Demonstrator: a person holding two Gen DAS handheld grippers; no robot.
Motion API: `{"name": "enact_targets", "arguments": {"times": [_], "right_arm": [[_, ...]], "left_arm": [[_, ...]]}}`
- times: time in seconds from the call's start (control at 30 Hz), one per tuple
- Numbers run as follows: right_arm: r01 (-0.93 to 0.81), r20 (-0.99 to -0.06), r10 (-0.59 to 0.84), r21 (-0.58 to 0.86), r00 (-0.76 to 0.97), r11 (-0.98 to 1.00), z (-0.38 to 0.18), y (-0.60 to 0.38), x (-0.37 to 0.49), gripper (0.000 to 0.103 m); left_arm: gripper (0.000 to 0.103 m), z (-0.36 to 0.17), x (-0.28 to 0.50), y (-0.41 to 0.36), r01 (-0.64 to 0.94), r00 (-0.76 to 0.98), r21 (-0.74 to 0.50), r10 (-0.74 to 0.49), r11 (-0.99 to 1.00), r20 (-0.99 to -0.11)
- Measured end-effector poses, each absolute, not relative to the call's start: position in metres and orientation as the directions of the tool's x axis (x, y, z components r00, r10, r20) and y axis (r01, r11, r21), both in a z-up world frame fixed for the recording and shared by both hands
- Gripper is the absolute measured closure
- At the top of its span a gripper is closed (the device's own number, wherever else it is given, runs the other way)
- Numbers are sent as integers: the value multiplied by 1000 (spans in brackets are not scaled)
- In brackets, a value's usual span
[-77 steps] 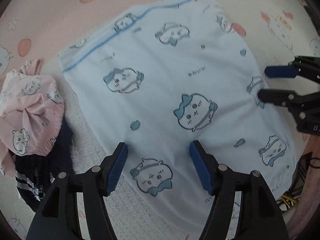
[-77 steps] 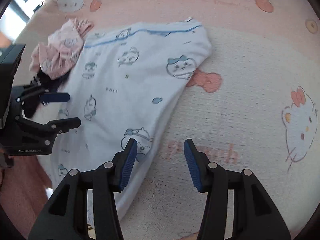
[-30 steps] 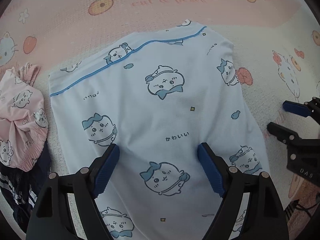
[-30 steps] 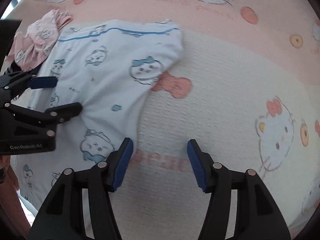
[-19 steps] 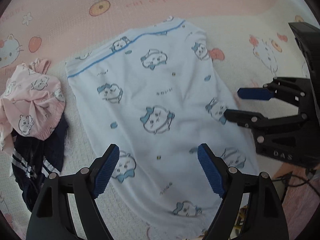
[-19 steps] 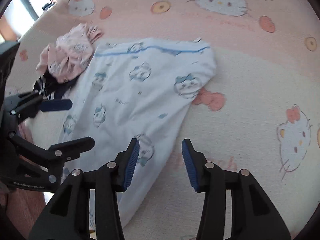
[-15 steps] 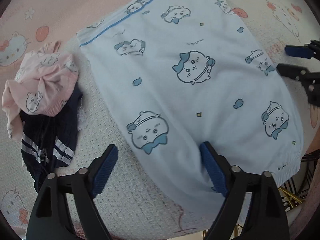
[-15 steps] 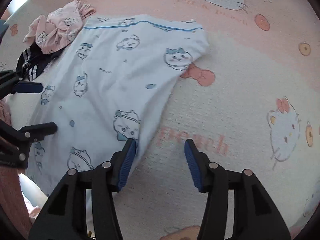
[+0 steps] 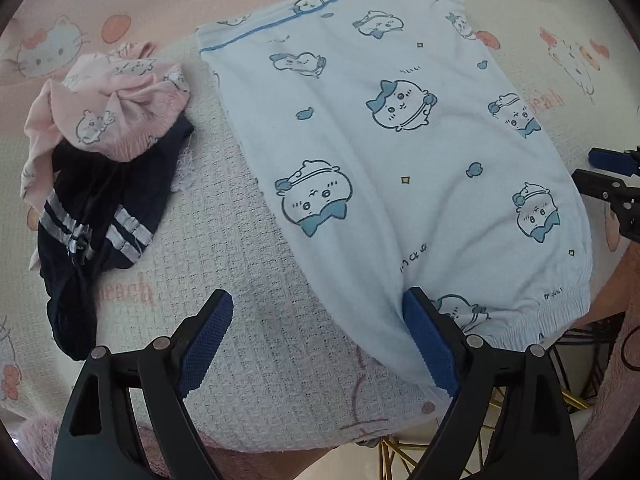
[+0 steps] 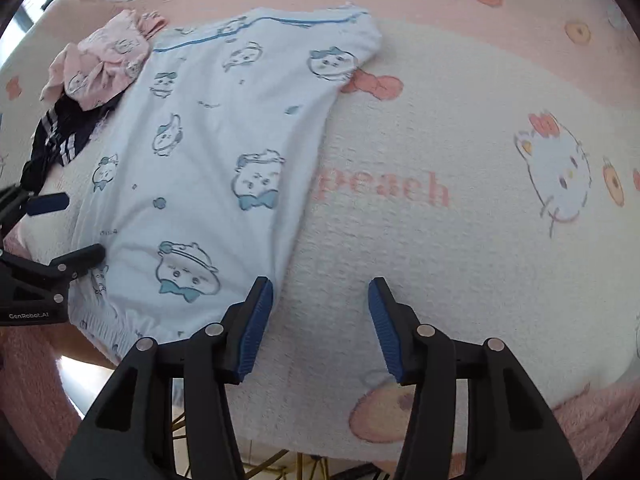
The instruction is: Fold clothes
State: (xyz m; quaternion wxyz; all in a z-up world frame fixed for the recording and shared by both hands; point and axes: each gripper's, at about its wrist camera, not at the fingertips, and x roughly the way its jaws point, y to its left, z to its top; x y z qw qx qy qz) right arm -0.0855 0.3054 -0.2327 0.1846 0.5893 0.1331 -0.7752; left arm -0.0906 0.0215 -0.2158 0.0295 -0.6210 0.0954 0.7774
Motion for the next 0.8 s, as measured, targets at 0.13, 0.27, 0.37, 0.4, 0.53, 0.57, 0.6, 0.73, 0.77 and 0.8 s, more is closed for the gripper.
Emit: {"name": "enact_targets", "arguments": {"times": [0.13,0.27,0.37,0.4,0.53,0.57,0.6,0.73,0.77,0.8], "right_arm": [[437,-934,-272,150,-232,-887,-219,306,-77,52],[533,-937,-294,154,-188,-832,-225,278,-55,54],[575,-959,-186,29,-215,-817,-236,272,-43,53],[576,-956,-185,20,-229,-817,-234,273,-42,53],[565,-944,-201,18,-263,-825,-225,271,-36,53],[561,-941,-221,42,-256,-827,-225,269,-35,53],[558,-940,-236,61,-247,-827,-224,267,-34,53],[542,-955,-206,60,-213,-839,-229,264,-32,53],[533,-964,-176,44,-199,-845,-235,263,-34,53],[518,-966,-170,47,-193,-854,-238,265,-35,50]], "left_arm": [[14,-194,-82,19,-149,-310,26,22,-988,-950],[14,-221,-86,30,-144,-240,107,-71,-984,-968],[14,-226,-82,18,-97,-187,110,-91,-989,-978],[14,-218,-81,15,-70,-202,102,-87,-992,-976],[14,-202,-79,18,-58,-260,75,-57,-995,-964],[14,-205,-80,23,-74,-249,42,-23,-996,-968],[14,-207,-80,29,-91,-238,16,6,-996,-971],[14,-223,-74,53,-200,-186,122,-84,-972,-979],[14,-229,-71,57,-230,-169,169,-132,-958,-977],[14,-232,-68,57,-241,-155,189,-155,-952,-976]]}}
